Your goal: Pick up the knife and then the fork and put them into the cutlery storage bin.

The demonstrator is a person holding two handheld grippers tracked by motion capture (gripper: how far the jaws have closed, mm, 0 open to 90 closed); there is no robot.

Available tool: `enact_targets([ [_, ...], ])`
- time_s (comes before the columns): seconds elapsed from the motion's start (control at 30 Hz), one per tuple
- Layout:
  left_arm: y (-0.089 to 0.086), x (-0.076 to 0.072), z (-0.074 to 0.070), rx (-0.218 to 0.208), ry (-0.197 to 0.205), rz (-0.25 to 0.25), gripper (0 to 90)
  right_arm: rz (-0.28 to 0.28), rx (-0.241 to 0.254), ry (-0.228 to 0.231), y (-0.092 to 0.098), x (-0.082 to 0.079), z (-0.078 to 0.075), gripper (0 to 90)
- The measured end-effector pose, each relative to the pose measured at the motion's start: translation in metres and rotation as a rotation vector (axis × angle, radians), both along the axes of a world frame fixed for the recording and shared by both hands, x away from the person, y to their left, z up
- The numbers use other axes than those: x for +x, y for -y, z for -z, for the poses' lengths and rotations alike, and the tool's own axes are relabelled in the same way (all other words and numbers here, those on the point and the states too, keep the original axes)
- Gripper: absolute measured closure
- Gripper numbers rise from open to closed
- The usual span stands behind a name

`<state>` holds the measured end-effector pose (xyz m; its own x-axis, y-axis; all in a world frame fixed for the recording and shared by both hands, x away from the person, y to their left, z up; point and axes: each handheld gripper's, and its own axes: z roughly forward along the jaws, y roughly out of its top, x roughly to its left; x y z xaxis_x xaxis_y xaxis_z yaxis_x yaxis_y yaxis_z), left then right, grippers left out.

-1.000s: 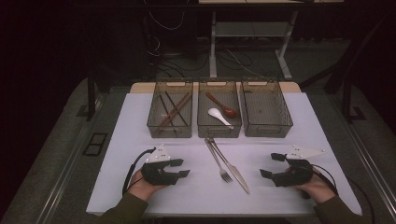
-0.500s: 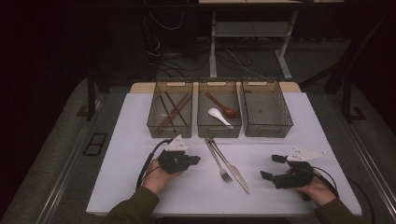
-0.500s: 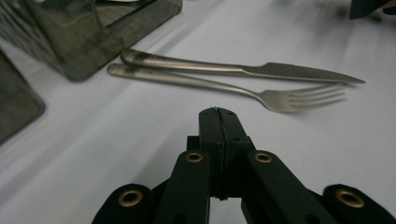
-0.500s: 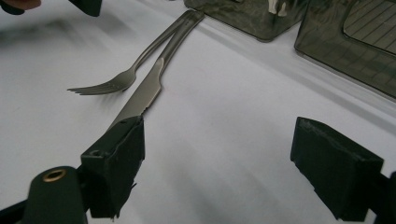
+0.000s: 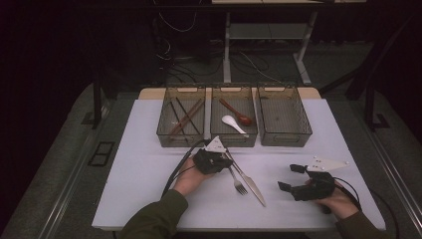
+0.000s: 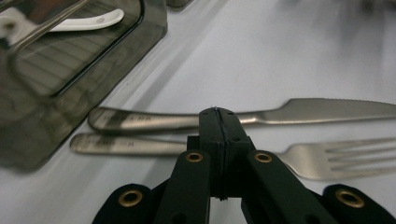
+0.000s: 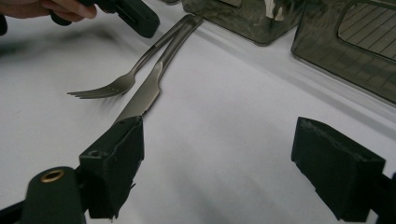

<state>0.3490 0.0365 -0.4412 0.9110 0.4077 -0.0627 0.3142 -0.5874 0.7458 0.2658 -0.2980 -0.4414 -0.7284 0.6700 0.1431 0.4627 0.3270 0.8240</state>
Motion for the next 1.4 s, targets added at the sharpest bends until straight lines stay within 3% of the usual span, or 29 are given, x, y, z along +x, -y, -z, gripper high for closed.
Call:
enact_targets([
  [0.13,0.007,0.002,0.003,0.01,0.002,0.003,88.6,0.001,0.002,0.001,0.001,0.0,0.0,16.9],
  [0.3,0.01,0.002,0.007,0.053,0.014,0.008,88.6,0.0,0.003,0.004,0.001,0.0,-0.001,16.9],
  [0.47,0.011,0.002,0.008,0.049,0.015,0.01,88.7,0.0,0.002,0.003,0.0,0.0,-0.001,16.9],
  [0.6,0.008,0.003,0.006,0.073,0.013,0.02,88.7,0.001,0.002,0.005,0.001,0.0,-0.001,16.9],
  [0.93,-0.008,0.013,0.006,0.079,0.006,-0.036,88.7,0.0,0.002,0.004,0.001,0.0,-0.001,16.9],
  [1.07,-0.012,0.019,0.007,0.085,0.03,-0.072,88.7,-0.001,-0.001,0.003,0.0,0.0,0.0,16.9],
  [1.13,-0.013,0.022,0.007,0.085,0.024,-0.074,88.7,0.0,-0.002,0.002,0.0,0.0,0.0,16.9],
  [1.2,-0.013,0.023,0.006,0.109,0.046,-0.084,88.7,0.0,-0.003,0.003,0.0,0.0,0.0,16.9],
  [1.3,-0.015,0.025,0.006,0.106,0.036,-0.083,88.7,0.0,-0.004,0.003,0.0,0.0,0.0,16.9],
  [1.4,-0.017,0.024,0.004,0.13,0.022,-0.08,88.7,0.003,-0.002,-0.001,0.001,0.0,0.0,16.9],
])
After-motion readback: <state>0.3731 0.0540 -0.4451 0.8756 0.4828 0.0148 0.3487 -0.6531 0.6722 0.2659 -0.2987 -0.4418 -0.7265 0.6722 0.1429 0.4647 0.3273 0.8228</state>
